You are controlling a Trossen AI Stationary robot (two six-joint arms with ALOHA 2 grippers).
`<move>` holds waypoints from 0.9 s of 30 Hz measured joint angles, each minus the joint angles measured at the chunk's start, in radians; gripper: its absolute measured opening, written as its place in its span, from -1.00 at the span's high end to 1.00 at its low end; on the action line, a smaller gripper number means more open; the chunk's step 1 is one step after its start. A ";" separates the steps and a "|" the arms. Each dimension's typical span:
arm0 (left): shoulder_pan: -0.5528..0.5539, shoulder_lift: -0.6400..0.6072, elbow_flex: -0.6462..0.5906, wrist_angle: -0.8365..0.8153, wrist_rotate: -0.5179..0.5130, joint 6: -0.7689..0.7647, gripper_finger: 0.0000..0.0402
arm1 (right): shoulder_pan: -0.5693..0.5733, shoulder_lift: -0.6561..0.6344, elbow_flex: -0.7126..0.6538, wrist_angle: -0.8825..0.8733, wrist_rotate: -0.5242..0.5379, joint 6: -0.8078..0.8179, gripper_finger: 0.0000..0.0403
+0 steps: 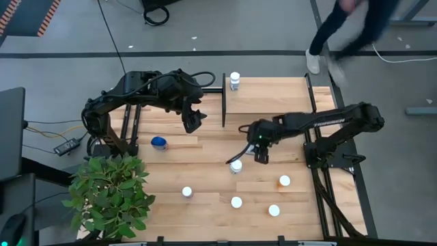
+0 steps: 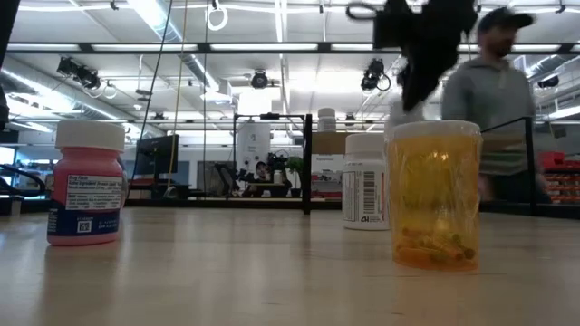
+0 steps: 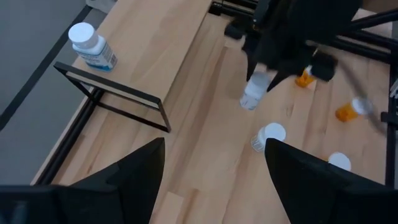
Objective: Pick and place medicine bottles onto shelf by color
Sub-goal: Put the white blue medicine bottle on the shelf
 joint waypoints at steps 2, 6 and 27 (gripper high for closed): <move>0.002 0.000 0.000 0.000 0.000 0.015 -0.40 | -0.013 -0.001 0.096 -0.071 0.001 0.000 0.05; 0.014 0.000 0.000 0.009 0.000 0.028 -0.40 | -0.059 -0.001 0.259 -0.166 0.044 0.024 0.05; 0.019 0.024 -0.001 0.213 0.000 0.071 -0.40 | -0.396 0.103 0.349 -0.143 0.078 0.263 0.05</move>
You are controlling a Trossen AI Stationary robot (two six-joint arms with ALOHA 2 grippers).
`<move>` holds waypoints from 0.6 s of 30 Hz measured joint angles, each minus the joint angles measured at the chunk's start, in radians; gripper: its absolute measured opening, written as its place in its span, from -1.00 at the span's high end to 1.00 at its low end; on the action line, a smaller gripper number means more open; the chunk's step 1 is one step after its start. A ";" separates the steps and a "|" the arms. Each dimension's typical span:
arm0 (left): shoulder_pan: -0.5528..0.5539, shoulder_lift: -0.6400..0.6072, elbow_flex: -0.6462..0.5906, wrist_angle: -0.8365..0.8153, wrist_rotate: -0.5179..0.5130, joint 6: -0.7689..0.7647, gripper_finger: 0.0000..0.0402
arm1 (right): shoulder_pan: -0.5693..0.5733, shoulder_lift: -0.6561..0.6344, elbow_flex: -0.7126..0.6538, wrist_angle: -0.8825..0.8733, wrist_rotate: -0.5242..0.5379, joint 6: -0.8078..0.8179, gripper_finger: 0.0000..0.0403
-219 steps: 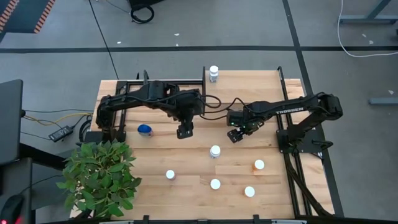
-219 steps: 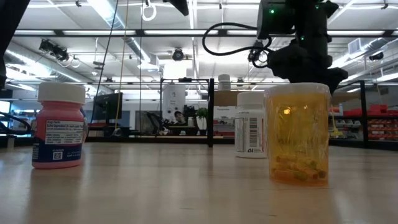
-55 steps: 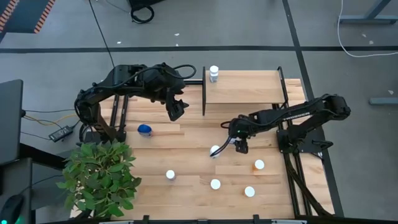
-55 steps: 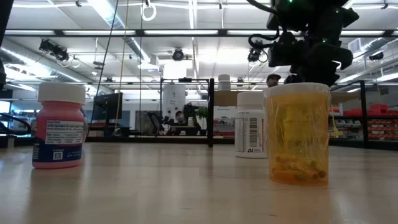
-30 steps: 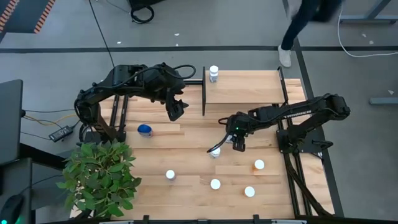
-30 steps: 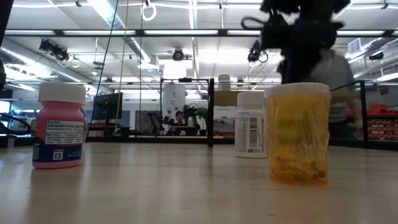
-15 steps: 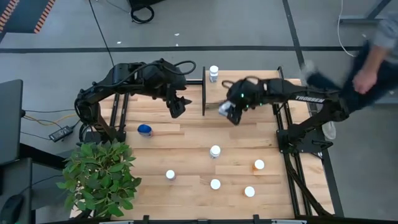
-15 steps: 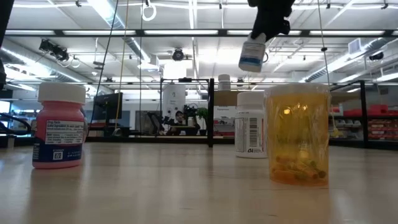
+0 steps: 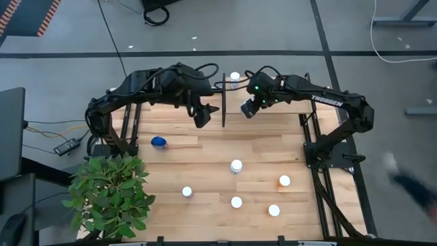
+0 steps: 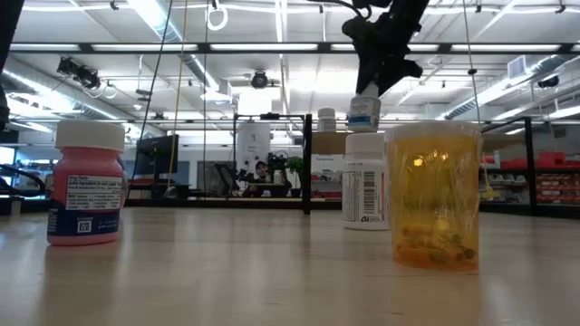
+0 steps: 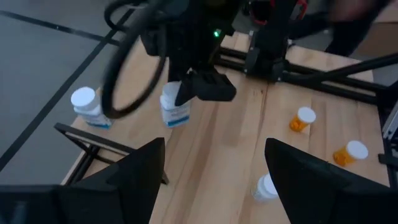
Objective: Pick and place medicine bottles onto shelf by color
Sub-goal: Put the white blue medicine bottle on the shelf
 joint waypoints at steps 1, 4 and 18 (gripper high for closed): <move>0.000 0.005 0.000 0.002 0.000 0.000 -0.40 | -0.001 0.001 0.000 0.011 0.000 0.008 0.05; -0.002 0.010 0.000 -0.005 0.000 0.001 -0.40 | -0.009 0.005 0.012 0.015 0.000 0.029 0.05; -0.002 0.016 0.000 0.003 0.000 0.031 -0.40 | -0.060 0.242 0.339 -0.214 0.009 -0.053 0.05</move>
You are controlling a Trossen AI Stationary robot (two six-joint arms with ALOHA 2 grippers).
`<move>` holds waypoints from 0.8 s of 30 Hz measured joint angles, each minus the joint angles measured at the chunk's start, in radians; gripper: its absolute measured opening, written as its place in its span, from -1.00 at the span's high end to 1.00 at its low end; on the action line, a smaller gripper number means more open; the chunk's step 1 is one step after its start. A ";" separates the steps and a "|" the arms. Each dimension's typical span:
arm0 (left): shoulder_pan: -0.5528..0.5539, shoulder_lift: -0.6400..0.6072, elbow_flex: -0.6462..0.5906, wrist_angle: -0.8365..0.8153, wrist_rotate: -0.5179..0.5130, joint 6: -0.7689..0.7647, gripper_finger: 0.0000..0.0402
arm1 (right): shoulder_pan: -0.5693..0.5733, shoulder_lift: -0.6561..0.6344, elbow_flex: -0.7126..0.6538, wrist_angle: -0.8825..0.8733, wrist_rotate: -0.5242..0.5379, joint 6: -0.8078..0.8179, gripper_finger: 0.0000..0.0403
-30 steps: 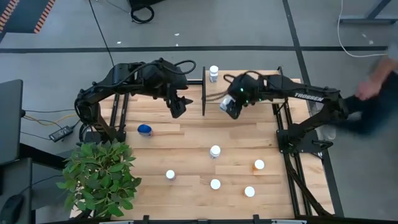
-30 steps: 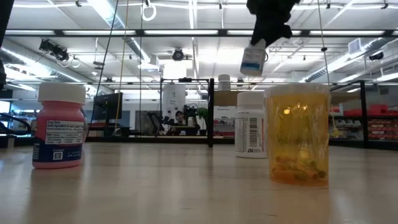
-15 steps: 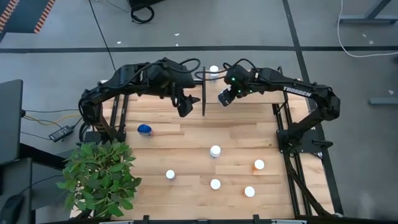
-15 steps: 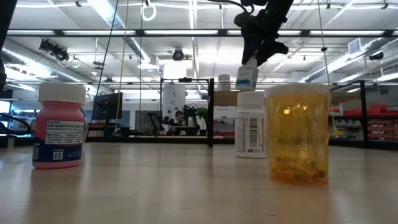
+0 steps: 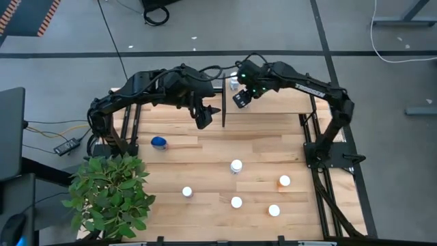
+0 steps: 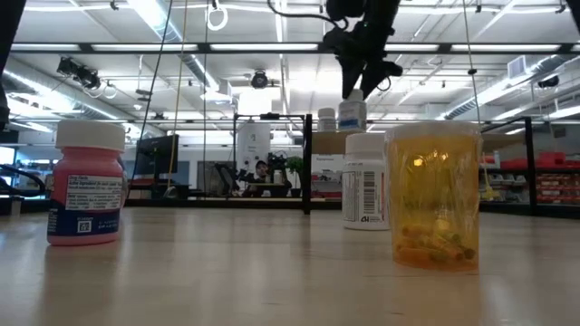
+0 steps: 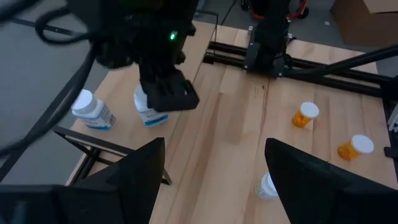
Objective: Pick and place medicine bottles onto shelf by color
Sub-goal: Put the white blue medicine bottle on the shelf
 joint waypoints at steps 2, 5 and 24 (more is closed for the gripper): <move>0.000 0.000 0.000 -0.003 0.000 -0.002 -0.40 | 0.001 0.039 0.051 -0.028 0.000 0.000 0.04; 0.000 0.000 0.000 -0.013 0.000 -0.005 -0.40 | 0.002 0.078 0.108 -0.041 0.000 0.023 0.04; -0.014 -0.001 0.000 -0.018 0.000 -0.009 -0.40 | 0.045 0.099 0.133 -0.075 0.056 0.366 0.04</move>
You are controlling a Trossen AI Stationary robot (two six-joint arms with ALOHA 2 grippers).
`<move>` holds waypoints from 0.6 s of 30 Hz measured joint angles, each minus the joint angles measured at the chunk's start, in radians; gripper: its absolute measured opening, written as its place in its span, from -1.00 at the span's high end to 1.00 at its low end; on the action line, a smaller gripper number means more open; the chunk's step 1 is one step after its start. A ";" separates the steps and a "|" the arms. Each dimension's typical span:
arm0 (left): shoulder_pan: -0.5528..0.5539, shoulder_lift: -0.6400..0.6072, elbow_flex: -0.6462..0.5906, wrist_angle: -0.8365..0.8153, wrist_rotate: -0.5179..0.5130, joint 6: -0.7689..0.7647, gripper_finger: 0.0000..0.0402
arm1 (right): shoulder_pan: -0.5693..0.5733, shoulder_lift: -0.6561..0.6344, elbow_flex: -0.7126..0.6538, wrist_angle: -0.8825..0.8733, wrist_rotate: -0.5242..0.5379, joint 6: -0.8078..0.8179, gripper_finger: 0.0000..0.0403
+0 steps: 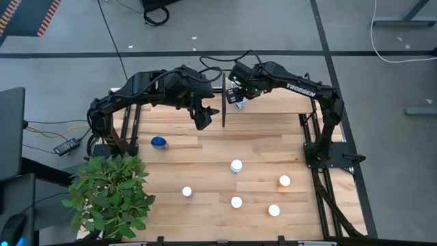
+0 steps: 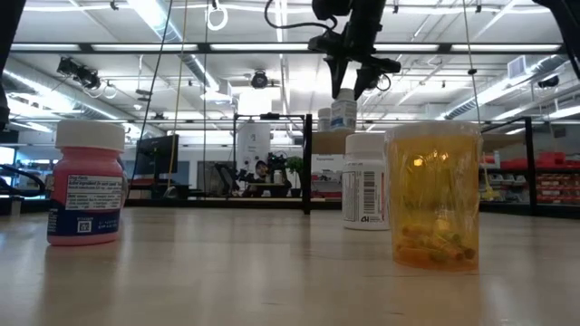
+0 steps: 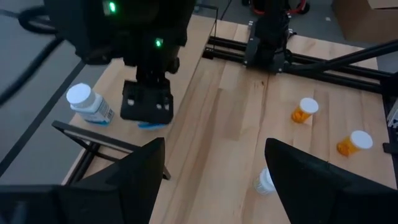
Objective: Pick and place medicine bottles onto shelf by color
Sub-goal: Put the white blue medicine bottle on the shelf
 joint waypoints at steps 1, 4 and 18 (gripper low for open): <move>-0.006 0.000 0.000 0.006 -0.001 0.002 -0.40 | 0.005 0.000 0.000 0.002 0.002 0.009 0.04; -0.028 -0.004 0.000 0.012 0.000 0.005 -0.40 | 0.012 0.000 0.000 0.016 0.022 0.048 0.04; -0.118 -0.008 0.000 0.012 0.001 0.032 -0.40 | 0.010 0.000 0.000 0.019 0.059 0.109 -0.04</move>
